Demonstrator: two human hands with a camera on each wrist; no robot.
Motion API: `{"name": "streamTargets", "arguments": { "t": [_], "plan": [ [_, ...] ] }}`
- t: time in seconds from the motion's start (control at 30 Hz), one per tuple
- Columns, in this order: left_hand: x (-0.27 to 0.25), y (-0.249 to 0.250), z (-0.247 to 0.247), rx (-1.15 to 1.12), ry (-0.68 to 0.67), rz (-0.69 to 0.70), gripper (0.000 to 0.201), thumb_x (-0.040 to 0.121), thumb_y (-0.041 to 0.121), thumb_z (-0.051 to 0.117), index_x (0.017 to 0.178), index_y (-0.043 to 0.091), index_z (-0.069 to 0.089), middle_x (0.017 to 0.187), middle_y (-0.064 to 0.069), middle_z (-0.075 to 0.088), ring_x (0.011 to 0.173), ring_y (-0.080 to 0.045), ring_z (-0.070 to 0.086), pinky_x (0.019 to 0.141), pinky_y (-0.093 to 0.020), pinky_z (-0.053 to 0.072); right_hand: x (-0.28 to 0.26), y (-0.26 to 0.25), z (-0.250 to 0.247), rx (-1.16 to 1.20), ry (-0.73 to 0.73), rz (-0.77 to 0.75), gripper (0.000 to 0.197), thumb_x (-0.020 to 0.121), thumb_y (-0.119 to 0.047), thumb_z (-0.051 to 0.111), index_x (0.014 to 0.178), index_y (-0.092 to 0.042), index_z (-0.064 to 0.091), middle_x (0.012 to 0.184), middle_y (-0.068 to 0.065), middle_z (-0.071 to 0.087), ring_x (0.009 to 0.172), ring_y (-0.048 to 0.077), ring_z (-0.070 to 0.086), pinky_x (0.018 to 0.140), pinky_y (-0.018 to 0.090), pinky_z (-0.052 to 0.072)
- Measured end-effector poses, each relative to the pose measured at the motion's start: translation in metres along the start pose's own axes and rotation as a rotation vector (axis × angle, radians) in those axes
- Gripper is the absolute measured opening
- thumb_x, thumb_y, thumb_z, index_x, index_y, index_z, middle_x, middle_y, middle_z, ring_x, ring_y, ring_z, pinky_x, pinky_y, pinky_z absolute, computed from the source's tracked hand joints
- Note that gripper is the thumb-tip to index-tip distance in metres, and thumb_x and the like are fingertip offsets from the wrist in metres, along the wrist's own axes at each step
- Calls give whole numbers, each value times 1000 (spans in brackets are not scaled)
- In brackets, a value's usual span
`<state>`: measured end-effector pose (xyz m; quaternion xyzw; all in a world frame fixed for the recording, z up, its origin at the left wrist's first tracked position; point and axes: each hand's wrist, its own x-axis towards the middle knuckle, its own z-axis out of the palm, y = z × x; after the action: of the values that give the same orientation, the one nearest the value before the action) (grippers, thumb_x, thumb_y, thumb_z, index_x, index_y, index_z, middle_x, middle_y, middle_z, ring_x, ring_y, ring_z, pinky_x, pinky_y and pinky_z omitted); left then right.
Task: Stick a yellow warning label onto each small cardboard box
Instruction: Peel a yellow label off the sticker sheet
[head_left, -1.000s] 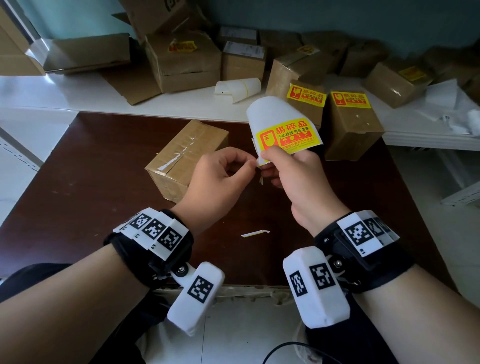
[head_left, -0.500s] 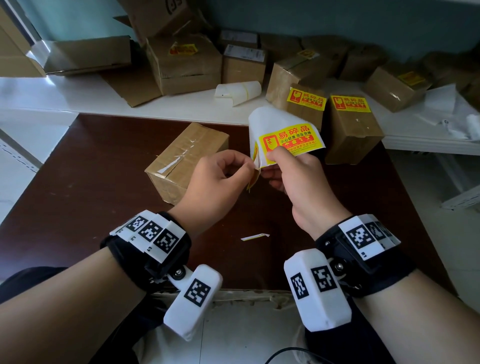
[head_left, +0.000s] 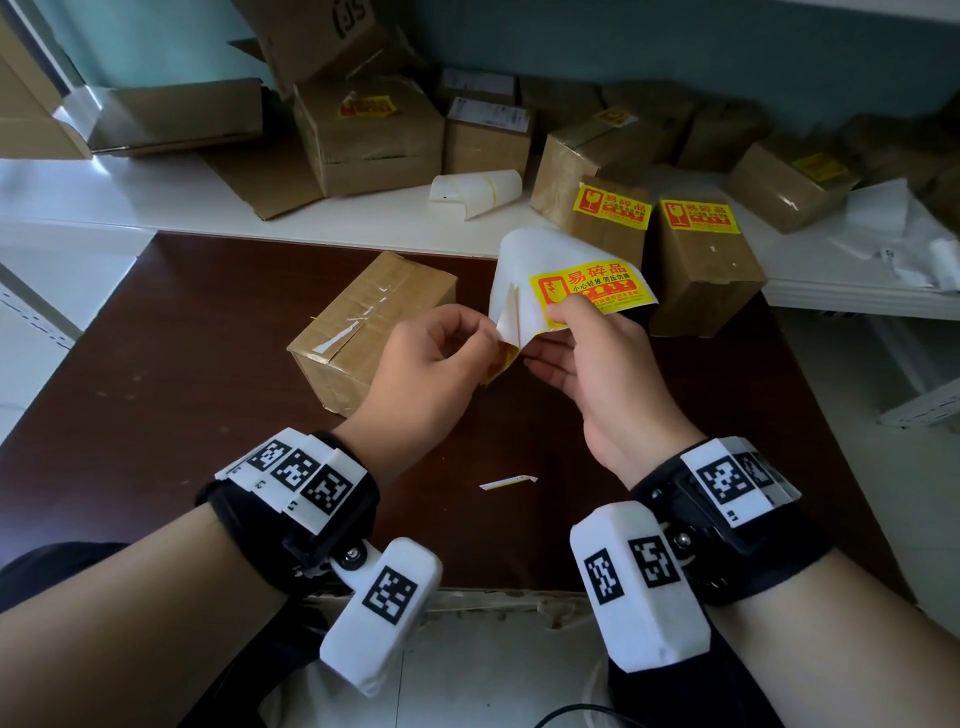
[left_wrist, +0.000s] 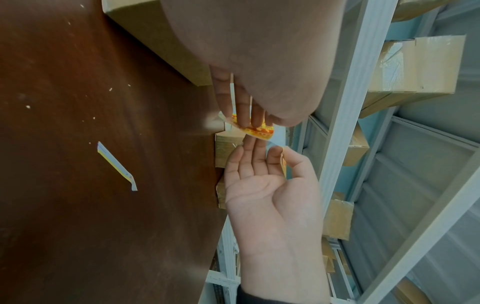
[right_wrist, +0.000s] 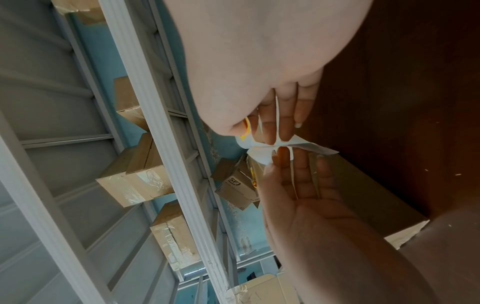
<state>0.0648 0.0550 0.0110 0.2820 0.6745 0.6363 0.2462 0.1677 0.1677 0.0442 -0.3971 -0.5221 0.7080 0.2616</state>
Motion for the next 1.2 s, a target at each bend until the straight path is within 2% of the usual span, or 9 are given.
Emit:
{"name": "streamTargets", "arguments": {
  "t": [0.23,0.33,0.43,0.53,0.63,0.8,0.97,1.1,1.2],
  "plan": [
    [1,-2,1,3,-2,-4,13,92,28,63,83,25,72,72,9,72,79,-19,69,74,-35,56,1,-2,0,62,15,33,14,107,-16,57,108,-17,72,113,21,82,83,20,81,85,36,64],
    [0,-4,0,19,-4,2,23,106,13,65,85,22,71,75,8,71,81,-19,69,71,-26,57,0,-2,0,85,21,37,14,107,-15,56,105,-17,71,119,24,79,89,24,80,91,40,65],
    [-1,-3,1,26,4,-11,27,109,6,61,87,20,70,79,3,71,81,-14,70,69,-20,58,1,-2,-1,109,30,42,14,107,-15,56,105,-17,70,116,23,80,88,24,79,96,43,64],
    [-1,-3,3,-8,24,-71,28,109,7,59,88,21,71,81,5,75,80,-9,73,70,-20,59,2,-2,-2,118,40,49,13,107,-15,56,107,-15,69,104,17,80,85,22,79,92,40,65],
    [0,-3,5,-117,57,-213,25,110,10,60,91,19,74,83,7,79,75,-4,73,70,-23,60,4,0,-3,113,52,51,13,107,-16,56,109,-14,69,102,14,77,85,21,79,90,38,64],
    [0,1,5,-315,78,-408,19,109,13,60,95,18,71,82,5,79,74,-10,72,67,-24,59,7,2,-5,117,73,62,12,108,-17,57,107,-16,69,105,13,80,86,19,81,81,30,64],
    [0,0,6,-416,53,-548,14,109,17,58,102,17,70,90,1,83,83,-15,76,75,-30,61,9,7,-9,108,89,93,10,110,-21,60,107,-19,69,114,13,82,98,21,83,86,31,62],
    [0,3,6,-454,-21,-594,20,110,19,53,103,17,71,99,-1,81,91,-16,75,82,-33,59,12,10,-13,131,85,117,9,111,-25,63,111,-21,71,105,4,84,88,12,82,83,28,59],
    [0,4,6,-454,-37,-599,22,110,19,51,104,16,73,98,0,81,93,-16,75,83,-34,58,14,12,-20,151,91,143,13,111,-26,63,119,-19,71,108,4,85,89,11,82,80,26,59]
  ]
}}
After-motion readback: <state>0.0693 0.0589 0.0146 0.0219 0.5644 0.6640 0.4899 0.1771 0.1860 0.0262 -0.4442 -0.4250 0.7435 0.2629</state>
